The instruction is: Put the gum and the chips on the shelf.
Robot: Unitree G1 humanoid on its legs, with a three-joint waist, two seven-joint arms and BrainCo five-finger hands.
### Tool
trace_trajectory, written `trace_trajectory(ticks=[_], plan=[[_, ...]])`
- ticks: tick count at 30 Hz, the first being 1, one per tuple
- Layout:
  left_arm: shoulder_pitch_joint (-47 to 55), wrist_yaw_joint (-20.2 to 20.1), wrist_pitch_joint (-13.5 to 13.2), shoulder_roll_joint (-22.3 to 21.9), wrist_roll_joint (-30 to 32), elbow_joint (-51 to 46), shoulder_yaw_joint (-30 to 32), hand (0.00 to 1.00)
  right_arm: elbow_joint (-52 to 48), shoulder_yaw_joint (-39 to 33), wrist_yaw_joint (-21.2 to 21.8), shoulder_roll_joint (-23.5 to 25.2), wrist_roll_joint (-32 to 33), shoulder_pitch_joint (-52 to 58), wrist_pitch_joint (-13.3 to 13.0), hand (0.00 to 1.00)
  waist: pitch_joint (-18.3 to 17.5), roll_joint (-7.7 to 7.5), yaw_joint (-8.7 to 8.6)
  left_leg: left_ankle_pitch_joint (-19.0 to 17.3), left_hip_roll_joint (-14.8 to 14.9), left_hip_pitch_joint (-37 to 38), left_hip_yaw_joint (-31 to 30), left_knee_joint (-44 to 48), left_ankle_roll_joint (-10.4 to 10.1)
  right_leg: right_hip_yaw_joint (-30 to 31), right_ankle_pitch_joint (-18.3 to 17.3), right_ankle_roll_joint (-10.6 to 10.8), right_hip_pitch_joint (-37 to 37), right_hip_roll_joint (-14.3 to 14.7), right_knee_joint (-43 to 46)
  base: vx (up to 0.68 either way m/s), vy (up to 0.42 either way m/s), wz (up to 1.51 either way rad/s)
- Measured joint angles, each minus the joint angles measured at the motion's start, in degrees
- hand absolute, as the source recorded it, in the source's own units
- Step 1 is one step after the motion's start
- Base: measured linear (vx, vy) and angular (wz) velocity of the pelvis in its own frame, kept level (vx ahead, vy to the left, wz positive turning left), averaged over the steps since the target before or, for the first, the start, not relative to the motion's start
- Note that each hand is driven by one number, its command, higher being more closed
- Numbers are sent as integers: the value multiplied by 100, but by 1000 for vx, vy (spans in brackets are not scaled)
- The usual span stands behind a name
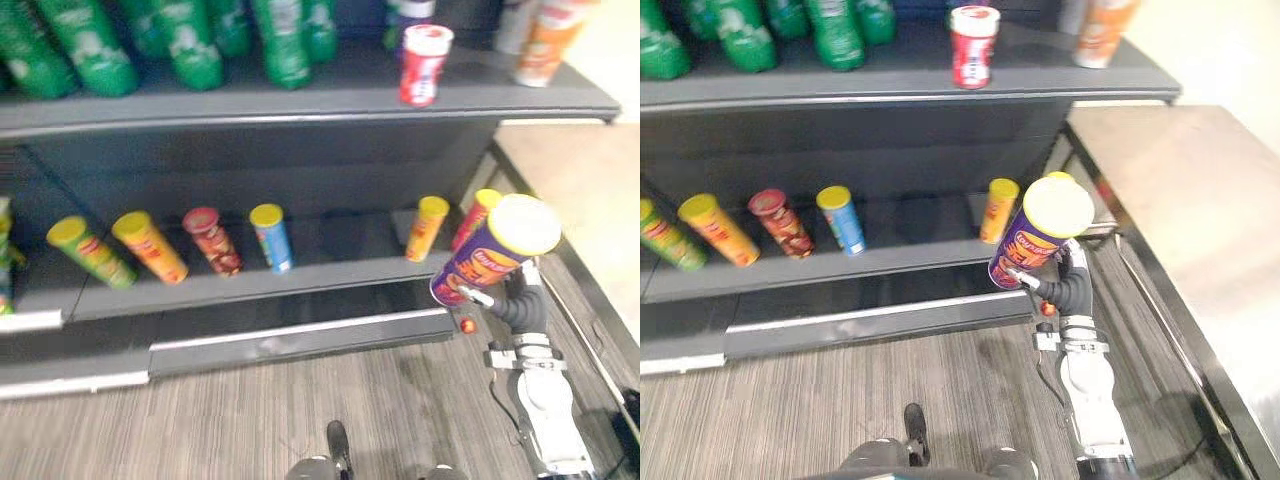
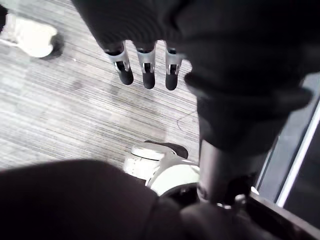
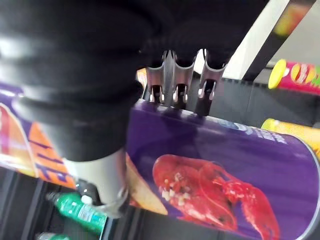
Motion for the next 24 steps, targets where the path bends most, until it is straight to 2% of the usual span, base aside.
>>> trace_trajectory(ticks=[1, 2, 3, 5, 6, 7, 8, 9, 14, 17, 21, 24], plan=[[64, -17, -28, 21, -23, -90, -9, 0, -42, 39, 23, 0, 6, -37, -91, 100, 57, -79, -36, -105, 35, -269, 241, 755, 321, 178, -75, 31, -4, -83, -231, 98, -7, 70], [36, 66, -20, 38, -48, -41, 17, 0, -9, 47, 35, 7, 10, -39, -126, 100, 123, -181, -14, -134, -58, -270, 221, 936, 476, 311, -53, 64, -10, -166, -199, 79, -3, 83], [-29, 174, -36, 98, -126, -1, 60, 0, 119, 87, 85, -3, 9, -41, -86, 100, 123, -179, 14, -155, -100, -238, 30, 994, 453, 536, 15, 181, -42, -168, -143, -13, -16, 68], [-60, 178, -101, 104, -180, -57, 59, 0, 140, 123, 88, -3, 17, -71, -85, 100, 130, -133, 30, -103, 6, -242, -102, 958, 374, 699, 64, 230, -38, 3, -325, -3, -13, 56], [-87, 174, -117, 104, -219, -48, 58, 0, 138, 220, 129, -4, 105, -108, -87, 100, 118, -186, 77, -25, 34, -309, -268, 903, 260, 918, 103, 256, -28, 143, -637, -11, -45, 45], [-89, 176, -128, 107, -248, -46, 87, 0, 138, 260, 163, -3, 172, -105, -87, 100, 112, -223, 76, -2, 28, -356, -312, 907, 227, 990, 116, 275, -22, 157, -753, -4, -87, 54], [-98, 170, -138, 158, -332, -48, 88, 0, 142, 307, 179, -2, 198, -104, -84, 100, 75, -365, 81, 33, -7, -418, -375, 923, 178, 983, 163, 354, 33, 147, -945, 3, -107, 59], [-131, 172, -130, 160, -392, -1, 105, 0, 179, 328, 192, -1, 224, -101, -75, 100, 69, -379, 86, 49, -11, -442, -491, 905, 155, 847, 243, 453, 111, 156, -1072, 11, -112, 63], [-124, 204, -100, 18, -435, 10, 257, 0, 223, 559, 258, -8, 285, -185, -40, 100, -2, -242, 101, 201, 0, -250, -531, 315, -59, 435, 264, 418, 298, 204, -1280, 20, -97, 58], [-116, 260, -69, -42, -430, 12, 375, 0, 274, 821, 386, -10, 284, -308, 82, 100, -25, -134, 112, 298, 28, -154, -523, 60, -192, 283, 274, 403, 416, 265, -1420, 72, -66, 33], [-118, 247, -86, -68, -358, 8, 420, 0, 541, 1015, 388, -6, 262, -398, 158, 100, -3, -89, 112, 321, 42, -135, -518, 10, -201, 135, 284, 392, 491, 269, -1433, 86, -49, 21], [-141, 206, -94, -107, -205, 6, 401, 0, 676, 1006, 269, -9, 210, -456, 172, 100, 79, 45, 81, 471, 51, -171, -481, 8, -168, 29, 410, 395, 511, 254, -1427, 101, -34, 15]])
